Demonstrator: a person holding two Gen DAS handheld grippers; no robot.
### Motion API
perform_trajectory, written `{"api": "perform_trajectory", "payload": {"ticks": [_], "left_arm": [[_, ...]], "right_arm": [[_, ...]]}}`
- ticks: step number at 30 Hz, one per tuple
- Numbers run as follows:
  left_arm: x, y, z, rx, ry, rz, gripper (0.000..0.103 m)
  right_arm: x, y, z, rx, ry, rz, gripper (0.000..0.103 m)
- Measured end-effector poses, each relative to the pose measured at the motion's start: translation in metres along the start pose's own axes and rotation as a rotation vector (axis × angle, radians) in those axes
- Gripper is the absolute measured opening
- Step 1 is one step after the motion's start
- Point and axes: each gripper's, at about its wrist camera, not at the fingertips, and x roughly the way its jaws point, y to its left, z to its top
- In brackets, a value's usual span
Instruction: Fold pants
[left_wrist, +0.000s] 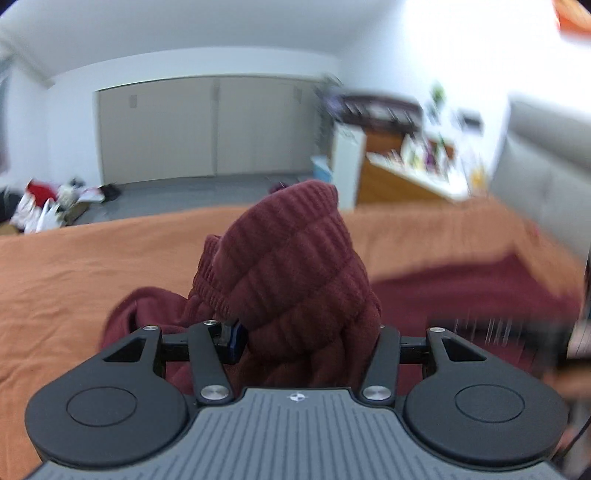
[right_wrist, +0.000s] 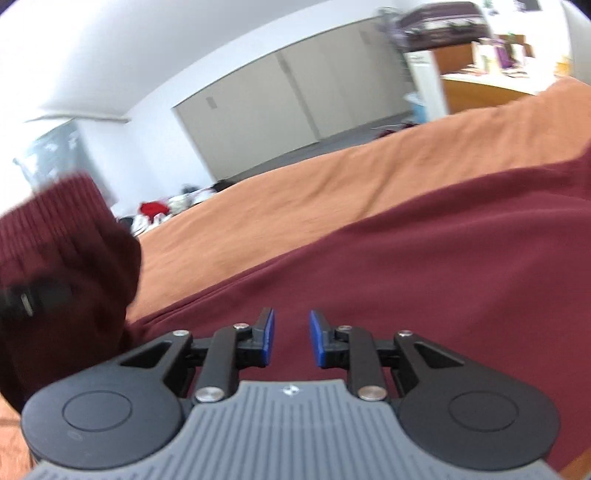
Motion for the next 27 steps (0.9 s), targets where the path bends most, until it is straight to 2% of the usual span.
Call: {"api": "perform_trajectory", "payload": {"ticks": [4, 6, 8, 10, 12, 14, 18, 20, 22, 24, 27], "left_arm": [[0.037, -0.054, -0.034, 0.205, 0.135, 0.022, 0.06], [0.051, -0.078, -0.053, 0.323, 0.209, 0.062, 0.069], [0.055, -0.102, -0.07, 0.472, 0.178, 0.129, 0.08], [0.054, -0.12, -0.082, 0.586, 0.137, 0.203, 0.086], [0.049, -0.126, -0.09, 0.627, 0.102, 0.249, 0.088], [0.038, -0.123, -0.089, 0.576, 0.106, 0.247, 0.092], [-0.006, -0.1, -0.07, 0.336, 0.13, 0.12, 0.093], [-0.03, -0.089, -0.051, 0.241, 0.094, 0.075, 0.094], [-0.057, -0.065, -0.038, 0.156, 0.043, 0.072, 0.095], [-0.077, -0.035, -0.025, 0.036, -0.009, 0.058, 0.103], [-0.083, 0.017, -0.021, -0.153, -0.036, 0.052, 0.103]], "right_arm": [[-0.013, -0.025, 0.013, 0.049, -0.058, -0.049, 0.026], [-0.015, -0.031, 0.015, 0.046, -0.069, -0.072, 0.026], [-0.015, -0.036, 0.016, 0.039, -0.062, -0.094, 0.028], [-0.013, -0.04, 0.016, 0.05, -0.061, -0.098, 0.028], [-0.013, -0.049, 0.019, 0.067, -0.058, -0.098, 0.028], [-0.007, -0.049, 0.024, 0.075, -0.064, -0.1, 0.028], [-0.009, -0.042, 0.025, 0.063, -0.076, -0.093, 0.029], [-0.008, -0.043, 0.03, 0.06, -0.074, -0.062, 0.029], [-0.015, -0.035, 0.033, 0.083, -0.071, 0.011, 0.029], [-0.026, -0.023, 0.037, 0.132, -0.072, 0.141, 0.029], [-0.036, 0.009, 0.04, 0.105, -0.04, 0.308, 0.038]]}}
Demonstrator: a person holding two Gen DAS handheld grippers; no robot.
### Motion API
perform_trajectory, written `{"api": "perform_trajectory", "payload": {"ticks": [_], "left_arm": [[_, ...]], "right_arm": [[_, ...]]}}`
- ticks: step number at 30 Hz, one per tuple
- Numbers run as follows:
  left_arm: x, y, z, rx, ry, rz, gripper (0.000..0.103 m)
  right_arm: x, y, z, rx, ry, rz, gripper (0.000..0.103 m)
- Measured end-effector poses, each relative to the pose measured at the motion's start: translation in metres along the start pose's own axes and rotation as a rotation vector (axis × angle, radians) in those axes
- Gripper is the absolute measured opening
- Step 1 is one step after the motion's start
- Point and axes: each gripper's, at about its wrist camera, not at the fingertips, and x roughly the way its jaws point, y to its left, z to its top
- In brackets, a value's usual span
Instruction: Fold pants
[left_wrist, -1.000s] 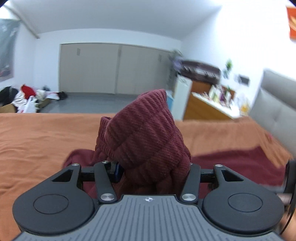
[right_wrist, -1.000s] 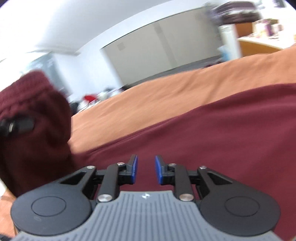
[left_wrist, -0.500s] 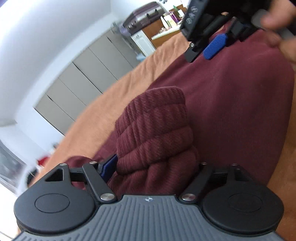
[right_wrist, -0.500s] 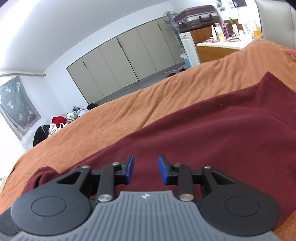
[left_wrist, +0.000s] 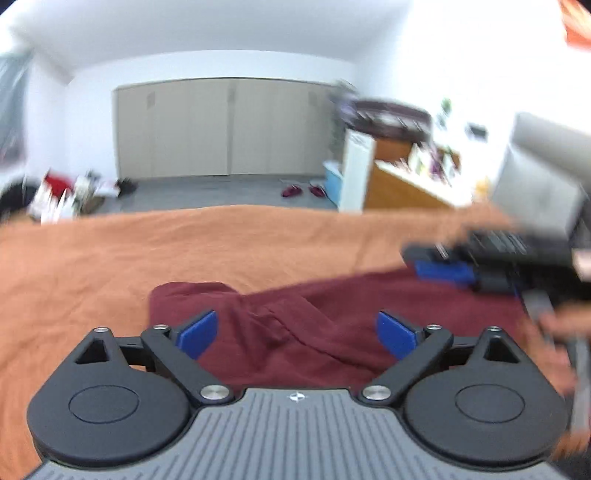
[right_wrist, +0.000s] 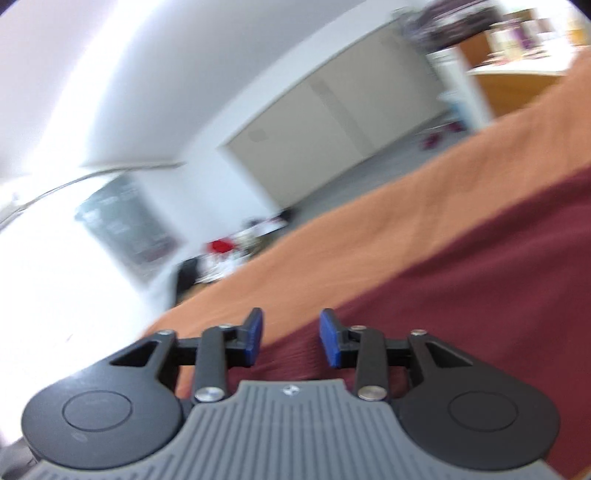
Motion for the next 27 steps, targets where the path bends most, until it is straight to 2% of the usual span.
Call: {"api": "perform_trajectory", "payload": {"ticks": [2, 4, 5, 6, 8, 9, 10, 12, 13, 15, 16, 18, 21, 23, 25, 26, 27], "left_arm": [[0.019, 0.026, 0.007, -0.102, 0.029, 0.031, 0.103], [0.033, 0.046, 0.008, -0.192, 0.058, -0.019, 0.103], [0.04, 0.052, 0.01, -0.213, 0.063, -0.059, 0.103], [0.048, 0.056, 0.011, -0.224, 0.066, -0.102, 0.103], [0.064, 0.059, 0.008, -0.26, 0.098, -0.145, 0.098], [0.072, 0.06, 0.004, -0.28, 0.116, -0.166, 0.097], [0.077, 0.061, -0.001, -0.303, 0.145, -0.204, 0.092], [0.083, 0.063, -0.013, -0.35, 0.197, -0.278, 0.088], [0.084, 0.063, -0.02, -0.347, 0.216, -0.282, 0.089], [0.093, 0.058, -0.037, -0.273, 0.279, -0.232, 0.089], [0.095, 0.057, -0.047, -0.243, 0.285, -0.223, 0.089], [0.093, 0.058, -0.063, -0.202, 0.242, -0.219, 0.088], [0.08, 0.058, -0.062, -0.185, 0.218, -0.235, 0.089], [0.068, 0.071, -0.053, -0.297, 0.183, -0.258, 0.089], [0.051, 0.084, -0.045, -0.383, 0.156, -0.259, 0.089], [0.04, 0.089, -0.04, -0.394, 0.14, -0.257, 0.089], [0.032, 0.091, -0.038, -0.393, 0.128, -0.257, 0.09]], "right_arm": [[0.011, 0.026, -0.011, -0.056, 0.069, 0.02, 0.037], [0.027, 0.041, -0.032, -0.126, 0.136, -0.04, 0.032], [0.035, 0.043, -0.045, -0.157, 0.177, -0.092, 0.024], [0.042, 0.038, -0.06, -0.171, 0.215, -0.145, 0.0], [0.048, 0.017, -0.082, -0.087, 0.274, -0.241, 0.0], [0.045, 0.003, -0.091, -0.007, 0.264, -0.247, 0.0], [0.041, -0.003, -0.097, 0.017, 0.238, -0.237, 0.0], [0.039, 0.0, -0.099, -0.029, 0.232, -0.227, 0.0], [0.039, 0.005, -0.1, -0.059, 0.232, -0.236, 0.0], [0.039, 0.015, -0.106, -0.105, 0.216, -0.264, 0.0], [0.04, 0.023, -0.112, -0.156, 0.205, -0.281, 0.0], [0.041, 0.03, -0.118, -0.256, 0.185, -0.305, 0.0], [0.042, 0.044, -0.128, -0.385, 0.148, -0.324, 0.0], [0.039, 0.043, -0.125, -0.366, 0.14, -0.301, 0.0], [0.031, 0.035, -0.108, -0.316, 0.142, -0.255, 0.0], [0.027, 0.036, -0.101, -0.295, 0.141, -0.25, 0.002], [0.023, 0.038, -0.093, -0.279, 0.138, -0.243, 0.009]]}}
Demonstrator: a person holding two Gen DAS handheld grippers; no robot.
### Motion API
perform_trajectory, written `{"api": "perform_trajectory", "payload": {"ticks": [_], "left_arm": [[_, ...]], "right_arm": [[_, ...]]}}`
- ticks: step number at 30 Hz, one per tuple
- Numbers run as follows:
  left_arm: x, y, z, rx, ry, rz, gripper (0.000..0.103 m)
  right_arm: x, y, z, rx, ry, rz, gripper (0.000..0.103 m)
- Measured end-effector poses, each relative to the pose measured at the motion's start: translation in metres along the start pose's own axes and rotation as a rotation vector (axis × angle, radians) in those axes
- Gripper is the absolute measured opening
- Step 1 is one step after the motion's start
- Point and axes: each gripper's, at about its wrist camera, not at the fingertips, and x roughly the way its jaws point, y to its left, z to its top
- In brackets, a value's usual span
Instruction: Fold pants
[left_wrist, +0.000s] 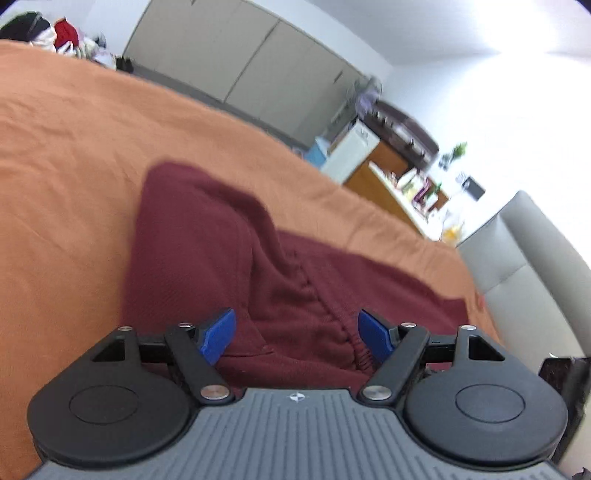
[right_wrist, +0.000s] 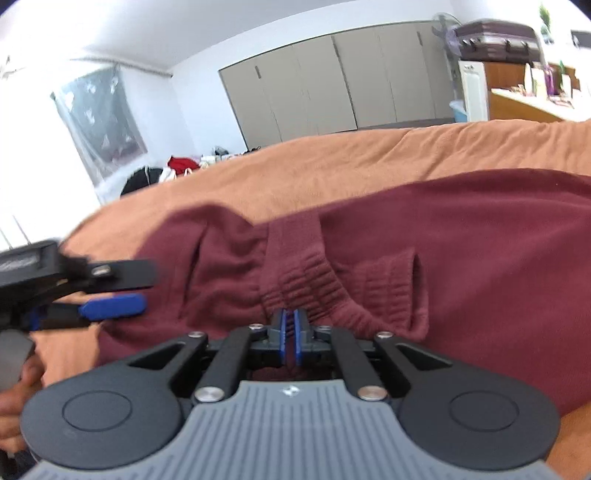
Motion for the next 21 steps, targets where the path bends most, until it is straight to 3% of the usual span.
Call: {"api": "perform_trajectory", "payload": {"ticks": [4, 9, 12, 16, 21], "left_arm": [[-0.021, 0.0, -0.002, 0.048, 0.04, -0.041, 0.093], [0.005, -0.003, -0.022, 0.114, 0.172, -0.041, 0.093], [0.021, 0.011, -0.035, 0.062, 0.233, -0.012, 0.093], [0.024, 0.032, -0.039, -0.044, 0.273, -0.077, 0.093], [0.007, 0.041, -0.036, -0.121, 0.245, -0.115, 0.09]], "right_arm": [[-0.015, 0.013, 0.024, -0.017, -0.014, 0.037, 0.031], [-0.007, 0.03, 0.034, 0.0, 0.082, 0.09, 0.032], [0.007, 0.034, 0.031, -0.008, 0.143, 0.085, 0.031], [0.039, 0.021, 0.003, 0.051, 0.296, 0.058, 0.026], [0.023, 0.005, -0.012, 0.112, 0.2, 0.127, 0.025]]}}
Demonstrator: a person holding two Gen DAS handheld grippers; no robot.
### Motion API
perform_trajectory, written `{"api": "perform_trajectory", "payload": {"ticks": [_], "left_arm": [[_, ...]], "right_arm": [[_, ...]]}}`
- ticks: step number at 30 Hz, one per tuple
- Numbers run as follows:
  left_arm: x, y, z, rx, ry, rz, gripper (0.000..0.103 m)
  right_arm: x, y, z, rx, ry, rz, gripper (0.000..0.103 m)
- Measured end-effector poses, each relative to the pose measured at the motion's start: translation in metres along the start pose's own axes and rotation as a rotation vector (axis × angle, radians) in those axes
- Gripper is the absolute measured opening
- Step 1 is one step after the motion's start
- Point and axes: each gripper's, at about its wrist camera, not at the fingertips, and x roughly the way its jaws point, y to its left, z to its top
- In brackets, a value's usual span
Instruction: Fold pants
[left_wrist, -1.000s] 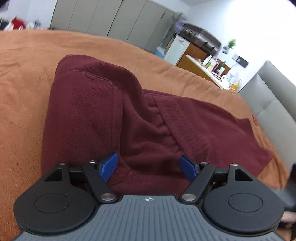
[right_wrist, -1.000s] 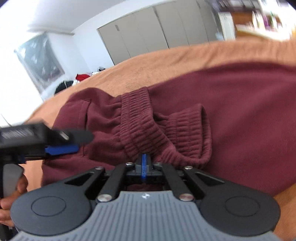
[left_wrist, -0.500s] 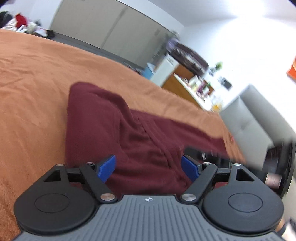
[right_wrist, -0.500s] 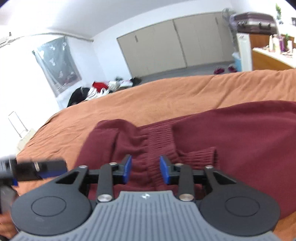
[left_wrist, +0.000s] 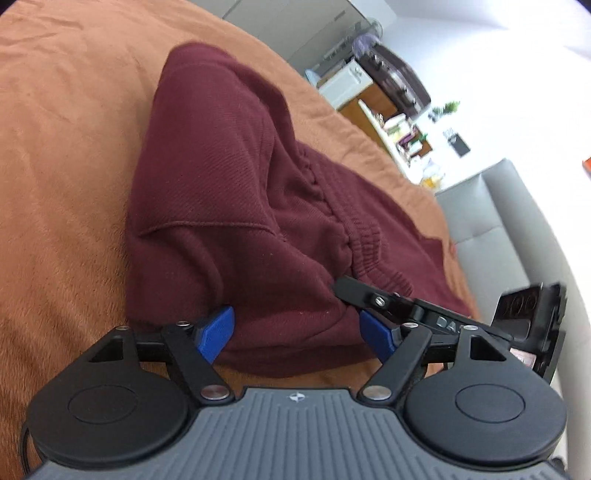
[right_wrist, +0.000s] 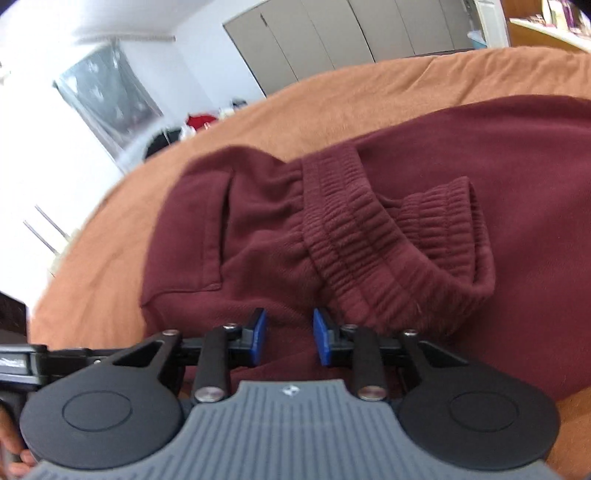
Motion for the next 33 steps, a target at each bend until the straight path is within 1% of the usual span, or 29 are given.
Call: {"api": "perform_trajectory", "payload": {"ticks": [2, 3, 4, 5, 6, 7, 8, 9, 10, 12, 13, 14, 16, 18, 19, 21, 23, 25, 27, 28, 29, 30, 31, 32, 33], "left_arm": [[-0.013, -0.012, 0.005, -0.006, -0.041, 0.01, 0.09], [-0.022, -0.023, 0.009, 0.019, -0.076, 0.017, 0.091], [-0.027, -0.034, 0.014, 0.052, -0.094, 0.023, 0.095], [-0.03, -0.048, 0.02, 0.09, -0.099, 0.023, 0.099], [-0.029, -0.064, 0.026, 0.134, -0.093, 0.015, 0.1], [-0.024, -0.08, 0.031, 0.168, -0.081, 0.007, 0.101], [-0.016, -0.096, 0.034, 0.203, -0.07, -0.007, 0.101], [-0.005, -0.113, 0.036, 0.244, -0.058, -0.024, 0.102], [0.011, -0.131, 0.036, 0.287, -0.047, -0.043, 0.102], [0.056, -0.164, 0.037, 0.35, -0.011, -0.073, 0.102], [0.079, -0.177, 0.034, 0.37, 0.007, -0.095, 0.102], [0.105, -0.188, 0.033, 0.381, 0.037, -0.118, 0.102], [0.155, -0.202, 0.028, 0.371, 0.101, -0.134, 0.101], [0.203, -0.213, 0.023, 0.37, 0.159, -0.144, 0.097], [0.221, -0.216, 0.021, 0.374, 0.186, -0.141, 0.095], [0.26, -0.222, 0.014, 0.397, 0.24, -0.115, 0.092], [0.287, -0.223, 0.008, 0.391, 0.274, -0.093, 0.092], [0.305, -0.217, 0.004, 0.38, 0.28, -0.09, 0.092], [0.315, -0.214, 0.001, 0.391, 0.29, -0.082, 0.094], [0.318, -0.214, 0.001, 0.396, 0.299, -0.091, 0.1], [0.319, -0.214, 0.0, 0.404, 0.305, -0.105, 0.103], [0.319, -0.215, -0.002, 0.418, 0.307, -0.111, 0.103], [0.319, -0.217, -0.003, 0.442, 0.308, -0.113, 0.103], [0.319, -0.219, -0.007, 0.467, 0.305, -0.112, 0.103], [0.318, -0.22, -0.012, 0.495, 0.297, -0.108, 0.103]], "right_arm": [[-0.019, -0.011, 0.002, 0.062, -0.002, 0.032, 0.025], [-0.033, -0.02, 0.004, 0.101, -0.015, 0.05, 0.03], [-0.047, -0.029, 0.004, 0.133, -0.036, 0.055, 0.04], [-0.066, -0.045, 0.003, 0.181, -0.075, 0.047, 0.054], [-0.085, -0.058, 0.002, 0.221, -0.117, 0.001, 0.079], [-0.106, -0.075, 0.0, 0.261, -0.162, -0.052, 0.085], [-0.126, -0.093, -0.002, 0.297, -0.201, -0.092, 0.083], [-0.142, -0.109, -0.004, 0.323, -0.23, -0.115, 0.083], [-0.16, -0.131, -0.006, 0.366, -0.261, -0.146, 0.083], [-0.189, -0.171, -0.012, 0.479, -0.319, -0.205, 0.083], [-0.202, -0.194, -0.016, 0.545, -0.349, -0.218, 0.083], [-0.213, -0.214, -0.021, 0.606, -0.384, -0.227, 0.083], [-0.228, -0.252, -0.029, 0.713, -0.445, -0.256, 0.083], [-0.234, -0.281, -0.031, 0.775, -0.468, -0.319, 0.082], [-0.232, -0.292, -0.03, 0.787, -0.474, -0.324, 0.082], [-0.226, -0.319, -0.028, 0.816, -0.497, -0.269, 0.08], [-0.22, -0.343, -0.027, 0.874, -0.519, -0.22, 0.079], [-0.213, -0.362, -0.019, 0.909, -0.574, -0.182, 0.079], [-0.214, -0.373, -0.008, 0.923, -0.658, -0.204, 0.081], [-0.212, -0.382, -0.005, 0.927, -0.681, -0.218, 0.08], [-0.207, -0.391, 0.001, 0.942, -0.665, -0.221, 0.079], [-0.2, -0.4, 0.005, 0.961, -0.635, -0.213, 0.07], [-0.197, -0.408, 0.01, 0.979, -0.627, -0.215, 0.061], [-0.197, -0.411, 0.01, 0.981, -0.648, -0.221, 0.032], [-0.199, -0.416, 0.009, 0.984, -0.665, -0.215, 0.014]]}}
